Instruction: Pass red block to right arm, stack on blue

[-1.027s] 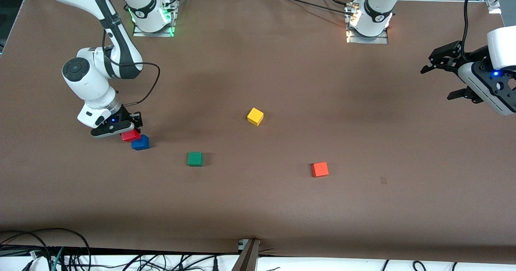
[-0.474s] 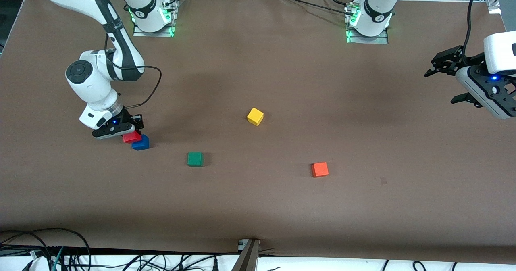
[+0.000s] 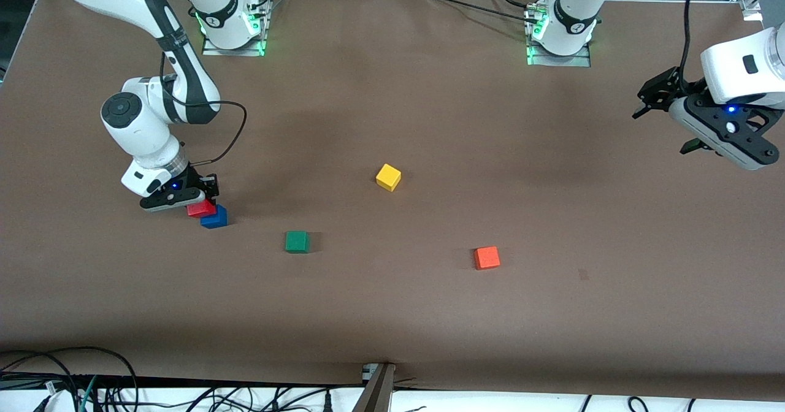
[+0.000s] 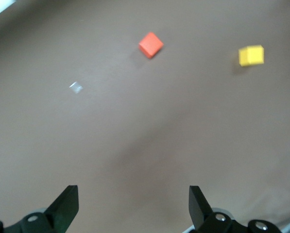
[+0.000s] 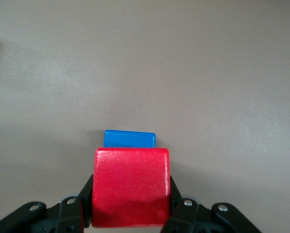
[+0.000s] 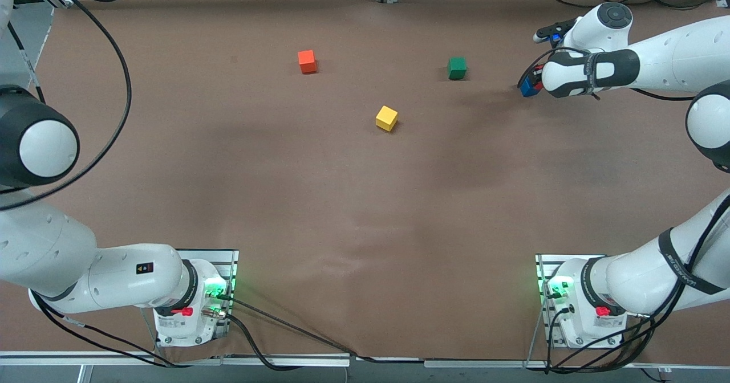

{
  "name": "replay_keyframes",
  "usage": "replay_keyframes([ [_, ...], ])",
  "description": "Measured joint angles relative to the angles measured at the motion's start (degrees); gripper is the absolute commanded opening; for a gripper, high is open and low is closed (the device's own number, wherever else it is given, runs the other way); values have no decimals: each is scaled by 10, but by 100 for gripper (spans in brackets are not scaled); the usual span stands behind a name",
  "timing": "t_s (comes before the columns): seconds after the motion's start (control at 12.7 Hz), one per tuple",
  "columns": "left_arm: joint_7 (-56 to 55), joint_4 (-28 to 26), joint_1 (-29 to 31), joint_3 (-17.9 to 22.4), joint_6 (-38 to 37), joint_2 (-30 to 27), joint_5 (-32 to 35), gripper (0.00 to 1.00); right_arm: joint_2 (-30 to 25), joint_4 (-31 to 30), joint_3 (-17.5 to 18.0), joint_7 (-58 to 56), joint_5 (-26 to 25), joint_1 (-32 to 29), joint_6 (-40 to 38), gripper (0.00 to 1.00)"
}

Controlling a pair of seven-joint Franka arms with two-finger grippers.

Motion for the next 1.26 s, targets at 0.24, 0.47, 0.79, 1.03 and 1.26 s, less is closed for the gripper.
replay_keyframes([
  [0.24, -144, -89, -35, 37, 77, -37, 0, 100, 4, 0, 0, 0, 0, 0, 1, 2],
  [0.47, -231, -182, -45, 44, 118, -82, 37, 100, 7, 2, 0, 0, 0, 1, 4, 3],
  [0.79, -242, -217, -45, 68, 126, -121, 42, 100, 10, 2, 0, 1, 0, 4, 8, 5],
  [1.03, -242, -214, -44, 71, 128, -126, 42, 100, 13, 4, 0, 1, 0, 4, 15, 15],
  [1.26, -243, -190, -23, 75, 120, -127, 42, 100, 14, 4, 0, 1, 0, 4, 15, 84],
])
